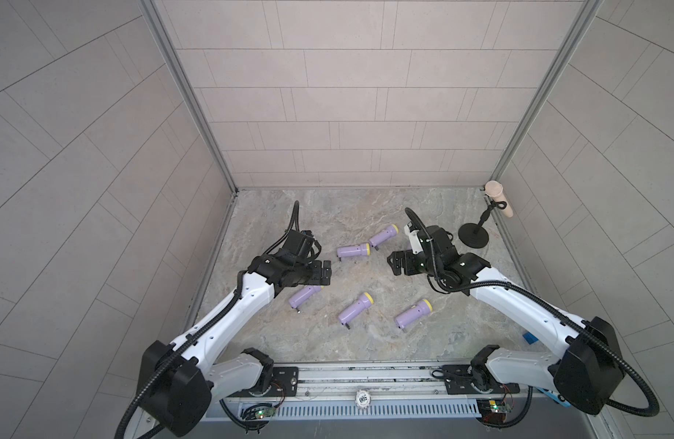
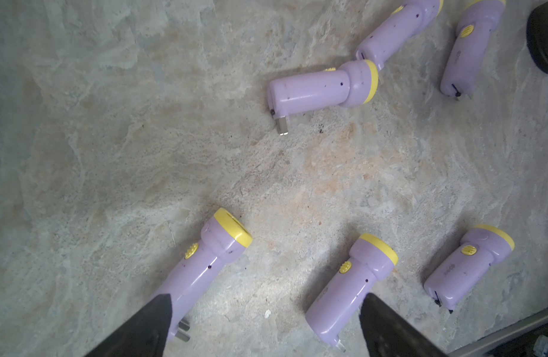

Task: Close the plug at the bottom of the flashlight
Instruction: Pick up the flashlight from the center of the board.

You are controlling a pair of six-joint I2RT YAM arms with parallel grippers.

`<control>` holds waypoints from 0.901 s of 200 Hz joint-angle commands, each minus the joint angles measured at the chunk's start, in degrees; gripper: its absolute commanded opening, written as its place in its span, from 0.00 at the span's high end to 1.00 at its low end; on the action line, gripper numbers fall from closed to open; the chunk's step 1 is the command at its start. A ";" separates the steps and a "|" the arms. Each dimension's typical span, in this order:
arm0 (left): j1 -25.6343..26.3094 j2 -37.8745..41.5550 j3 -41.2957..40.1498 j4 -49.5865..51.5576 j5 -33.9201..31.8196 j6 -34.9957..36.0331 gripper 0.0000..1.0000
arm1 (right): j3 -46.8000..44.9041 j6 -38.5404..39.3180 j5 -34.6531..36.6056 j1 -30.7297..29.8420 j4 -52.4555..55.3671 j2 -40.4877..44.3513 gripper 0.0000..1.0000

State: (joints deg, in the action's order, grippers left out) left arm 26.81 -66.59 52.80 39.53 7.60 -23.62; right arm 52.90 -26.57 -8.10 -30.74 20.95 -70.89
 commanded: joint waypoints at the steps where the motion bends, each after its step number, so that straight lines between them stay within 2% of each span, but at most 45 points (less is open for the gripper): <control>1: 0.24 1.84 -0.60 6.54 -0.80 -2.92 0.00 | -0.33 0.38 -0.43 -0.25 -1.56 1.23 0.01; 11: 0.19 2.05 -1.17 7.63 -1.77 -3.43 0.00 | -0.46 0.20 -0.55 -0.36 -2.10 1.07 0.01; 29: 0.28 1.79 -3.84 7.72 0.13 -5.16 0.00 | -0.46 -0.07 -1.62 -0.46 -3.02 0.34 0.01; 55: 0.35 0.74 -3.70 8.59 3.92 -5.74 0.00 | -0.26 0.08 -1.57 -1.11 -2.75 -0.48 0.01; 105: 0.35 -4.52 0.02 13.02 2.06 -0.33 0.01 | -0.99 0.19 -1.14 -2.16 -3.03 0.81 0.01; 127: 0.35 -7.72 0.20 13.32 4.86 1.11 0.01 | -1.04 0.02 -1.14 -2.62 -3.60 0.90 0.01; 158: 0.40 -11.97 1.74 15.19 4.50 1.56 0.01 | -0.92 0.11 -0.94 -3.03 -3.28 0.82 0.01; 180: 0.28 -13.86 2.79 16.12 0.29 1.08 0.01 | -1.25 -0.06 -0.95 -3.34 -3.87 0.88 0.01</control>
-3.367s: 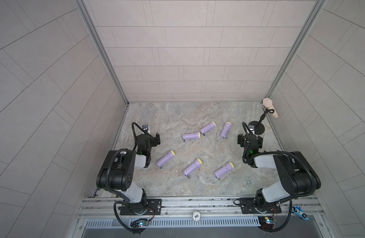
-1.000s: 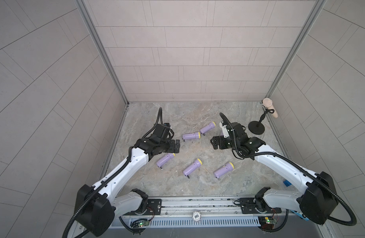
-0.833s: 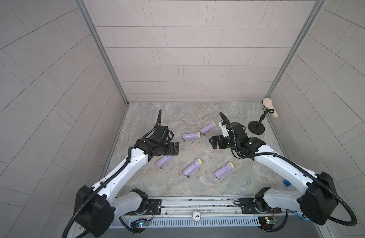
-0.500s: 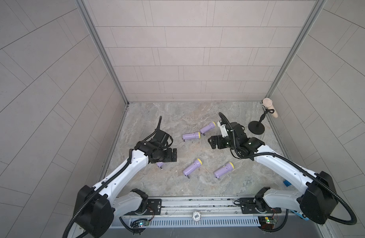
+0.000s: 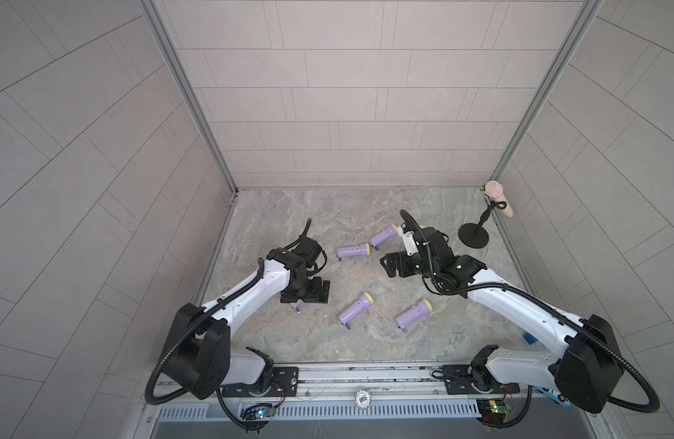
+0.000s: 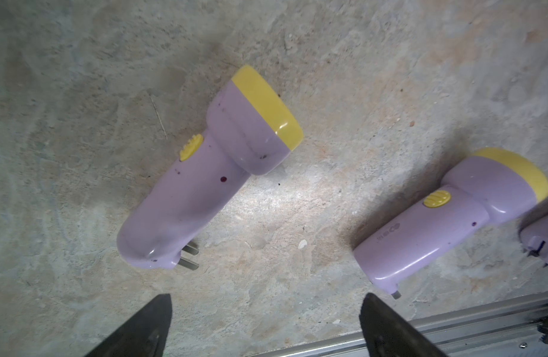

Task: Close the plug at the bottom of the flashlight
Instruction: Pick up the flashlight from the center of the board.

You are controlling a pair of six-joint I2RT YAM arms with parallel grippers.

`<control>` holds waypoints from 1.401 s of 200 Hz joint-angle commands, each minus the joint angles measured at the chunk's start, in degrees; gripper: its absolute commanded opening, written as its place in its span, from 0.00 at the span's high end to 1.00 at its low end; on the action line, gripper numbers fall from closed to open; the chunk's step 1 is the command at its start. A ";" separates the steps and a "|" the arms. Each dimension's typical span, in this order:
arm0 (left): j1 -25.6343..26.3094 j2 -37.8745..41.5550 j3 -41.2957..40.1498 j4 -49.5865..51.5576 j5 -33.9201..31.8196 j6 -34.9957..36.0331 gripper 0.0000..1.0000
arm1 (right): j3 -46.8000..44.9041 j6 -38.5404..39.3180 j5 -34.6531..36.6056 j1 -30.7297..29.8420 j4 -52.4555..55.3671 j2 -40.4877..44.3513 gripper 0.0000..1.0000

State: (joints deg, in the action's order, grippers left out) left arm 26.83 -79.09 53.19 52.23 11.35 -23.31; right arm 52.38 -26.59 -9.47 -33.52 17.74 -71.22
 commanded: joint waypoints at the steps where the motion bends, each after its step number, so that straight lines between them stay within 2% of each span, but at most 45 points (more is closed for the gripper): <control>1: 0.25 -1.43 2.42 3.41 -3.46 0.84 0.01 | -0.67 0.00 0.33 -0.57 -0.67 1.19 0.01; 44: 0.24 -0.17 4.95 3.72 -8.60 2.77 0.03 | -0.42 -0.05 0.68 -2.60 -1.38 -1.13 0.01; 76: 0.24 -3.95 6.32 5.28 -15.46 3.49 0.03 | 0.26 -0.11 1.64 -3.81 -1.21 -2.69 0.01; 117: 0.24 -7.04 3.73 3.55 -20.08 3.33 0.03 | -0.89 -0.57 2.36 -4.12 -2.52 -2.34 0.01; 163: 0.24 -8.70 3.63 1.78 -21.32 3.73 0.03 | -0.94 -0.67 3.32 -5.10 -2.99 -3.95 0.01; 242: 0.26 -13.07 3.06 0.37 -18.87 3.30 0.05 | -1.34 -1.41 4.33 -5.63 -3.19 -4.42 0.02; 280: 0.20 -16.62 3.66 0.36 -18.28 2.79 0.13 | -1.08 -1.54 4.72 -5.67 -2.79 -4.64 0.02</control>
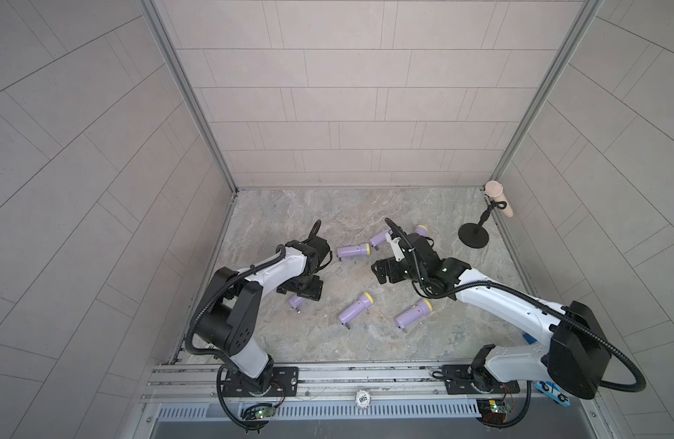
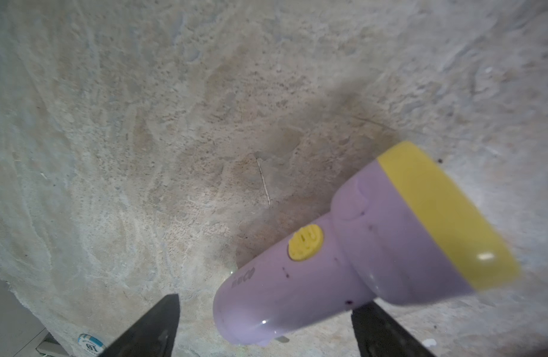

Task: Close the plug at the bottom of the flashlight
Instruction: Pick up the flashlight from the center of the board.

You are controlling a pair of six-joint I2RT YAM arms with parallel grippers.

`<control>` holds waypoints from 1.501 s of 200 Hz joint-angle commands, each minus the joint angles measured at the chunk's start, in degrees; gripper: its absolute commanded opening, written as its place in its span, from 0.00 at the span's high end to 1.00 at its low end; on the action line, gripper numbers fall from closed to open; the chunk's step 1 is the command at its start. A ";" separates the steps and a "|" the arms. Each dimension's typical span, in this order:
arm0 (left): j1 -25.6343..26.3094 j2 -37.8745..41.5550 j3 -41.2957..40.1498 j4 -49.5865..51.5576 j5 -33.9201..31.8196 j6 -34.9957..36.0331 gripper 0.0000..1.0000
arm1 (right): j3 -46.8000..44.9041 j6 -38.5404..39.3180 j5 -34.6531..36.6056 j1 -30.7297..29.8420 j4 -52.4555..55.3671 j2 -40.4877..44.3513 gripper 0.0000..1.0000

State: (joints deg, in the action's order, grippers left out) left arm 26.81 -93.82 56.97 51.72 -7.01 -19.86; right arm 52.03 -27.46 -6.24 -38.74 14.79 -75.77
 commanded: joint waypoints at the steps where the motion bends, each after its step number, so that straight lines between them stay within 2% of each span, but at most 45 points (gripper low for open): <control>1: 0.24 -1.94 -0.11 0.85 0.07 -0.64 0.13 | -0.72 -0.67 1.49 -0.50 0.16 -0.09 0.02; 43: 0.17 -3.85 -0.36 0.89 0.22 -1.10 0.16 | -0.71 -0.93 1.58 -0.46 0.09 -0.12 0.03; 113: 0.18 -5.71 -0.09 0.77 0.94 -1.73 0.31 | -0.93 -1.18 1.73 -0.60 -0.06 -1.15 0.03; 187: 0.17 -5.36 -0.01 0.63 1.53 -2.99 0.32 | -0.85 -1.21 1.32 -0.81 -0.10 -1.24 0.03; 240: 0.17 -5.91 0.34 0.49 2.07 -3.62 0.40 | -0.88 -1.19 1.23 -1.08 -0.28 -1.34 0.03; 300: 0.21 -6.02 0.68 -0.74 1.87 -4.99 0.39 | -1.11 -0.93 1.08 -1.60 -0.93 -1.47 0.03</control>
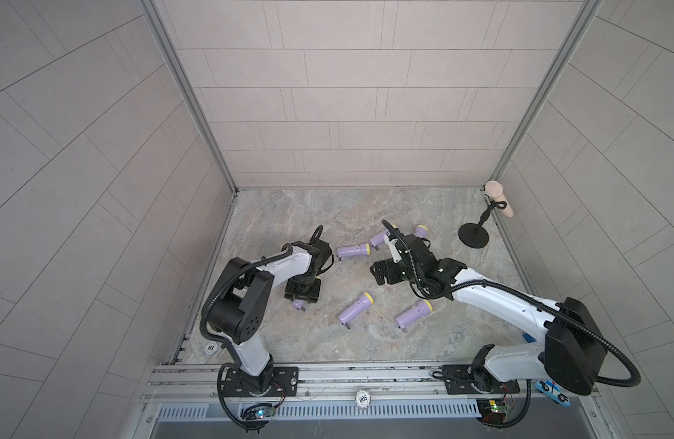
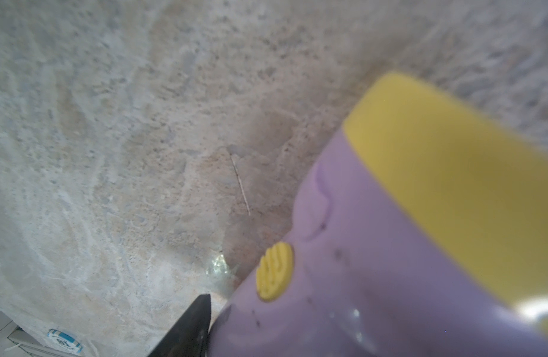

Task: Close the plug at the bottom of the flashlight
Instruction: Pick up the flashlight from the center of the board.

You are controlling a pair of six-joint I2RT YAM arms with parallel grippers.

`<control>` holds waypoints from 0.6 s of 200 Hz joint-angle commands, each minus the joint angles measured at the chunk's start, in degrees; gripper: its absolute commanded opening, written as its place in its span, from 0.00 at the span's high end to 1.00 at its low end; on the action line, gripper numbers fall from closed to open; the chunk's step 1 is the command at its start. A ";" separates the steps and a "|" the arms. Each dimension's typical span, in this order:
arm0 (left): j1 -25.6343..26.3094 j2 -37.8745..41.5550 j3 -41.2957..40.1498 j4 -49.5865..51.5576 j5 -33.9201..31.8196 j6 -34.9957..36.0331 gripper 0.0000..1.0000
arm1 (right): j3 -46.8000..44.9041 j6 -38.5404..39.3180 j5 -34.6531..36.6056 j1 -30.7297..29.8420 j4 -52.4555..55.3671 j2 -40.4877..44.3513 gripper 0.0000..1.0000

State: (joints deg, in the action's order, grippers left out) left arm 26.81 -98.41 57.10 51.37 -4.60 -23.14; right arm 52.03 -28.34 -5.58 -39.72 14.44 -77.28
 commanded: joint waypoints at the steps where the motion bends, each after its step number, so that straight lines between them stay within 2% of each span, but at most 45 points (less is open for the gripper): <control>1: 0.19 -1.48 0.55 -0.40 -0.51 -1.73 0.39 | -1.12 -0.10 0.37 -0.66 -0.61 0.07 0.03; 13: 0.18 -1.59 0.64 -0.78 -0.33 -1.84 0.35 | -0.93 0.08 0.42 -0.83 -0.59 -0.10 0.03; 49: 0.13 -3.46 1.64 -1.02 -1.74 -0.78 0.35 | -0.92 0.21 0.66 -1.23 -0.69 -0.46 0.03; 104: 0.00 -4.68 1.46 -1.62 -0.22 -0.99 0.39 | -0.77 0.29 1.09 -1.50 -0.46 -0.51 0.03; 120: 0.01 -4.77 1.43 -1.76 -0.10 -1.03 0.43 | -0.75 0.22 1.11 -1.50 -0.47 -0.51 0.03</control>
State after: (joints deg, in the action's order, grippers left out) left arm 26.79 -100.73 59.57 52.77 -4.38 -23.55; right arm 52.01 -28.29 -5.52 -40.80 14.33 -77.28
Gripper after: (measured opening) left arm 0.596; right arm 0.967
